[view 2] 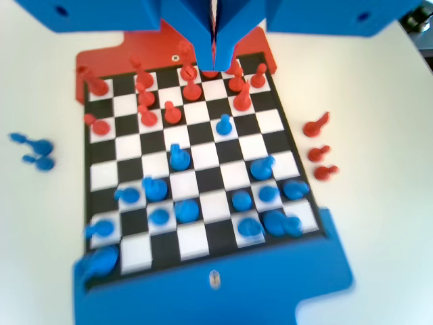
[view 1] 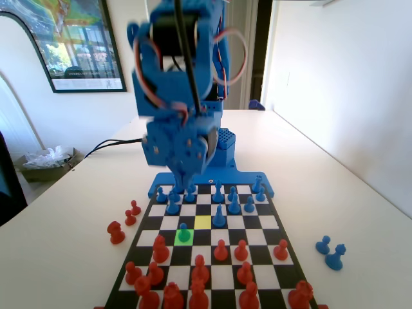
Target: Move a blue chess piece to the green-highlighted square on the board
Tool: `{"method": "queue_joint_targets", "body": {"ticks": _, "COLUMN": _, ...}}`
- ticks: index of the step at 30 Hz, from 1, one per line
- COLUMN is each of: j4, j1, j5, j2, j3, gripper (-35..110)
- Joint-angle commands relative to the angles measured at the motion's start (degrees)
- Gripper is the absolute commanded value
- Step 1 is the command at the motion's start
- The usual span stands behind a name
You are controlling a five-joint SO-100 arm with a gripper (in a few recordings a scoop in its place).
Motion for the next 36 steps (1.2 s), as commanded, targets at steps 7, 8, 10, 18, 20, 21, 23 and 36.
{"method": "queue_joint_targets", "body": {"ticks": 7, "j4": 13.45, "j1": -2.9, "j5": -4.66, "j2": 21.97, "j3": -2.9, "gripper": 1}}
{"method": "queue_joint_targets", "body": {"ticks": 8, "j4": 15.38, "j1": -3.25, "j5": -5.1, "j2": 23.29, "j3": -3.25, "gripper": 1}}
{"method": "queue_joint_targets", "body": {"ticks": 10, "j4": 18.9, "j1": -4.04, "j5": -5.89, "j2": 25.31, "j3": -4.22, "gripper": 1}}
{"method": "queue_joint_targets", "body": {"ticks": 18, "j4": 28.12, "j1": -7.21, "j5": -8.96, "j2": 37.35, "j3": -3.69, "gripper": 1}}
{"method": "queue_joint_targets", "body": {"ticks": 20, "j4": 28.74, "j1": -7.91, "j5": -9.67, "j2": 41.31, "j3": -1.76, "gripper": 1}}
{"method": "queue_joint_targets", "body": {"ticks": 21, "j4": 29.09, "j1": -8.09, "j5": -10.11, "j2": 42.8, "j3": -1.05, "gripper": 1}}
{"method": "queue_joint_targets", "body": {"ticks": 23, "j4": 29.27, "j1": -8.53, "j5": -10.37, "j2": 45.44, "j3": 0.18, "gripper": 1}}
{"method": "queue_joint_targets", "body": {"ticks": 36, "j4": 22.76, "j1": -8.53, "j5": -11.51, "j2": 54.23, "j3": 8.53, "gripper": 1}}
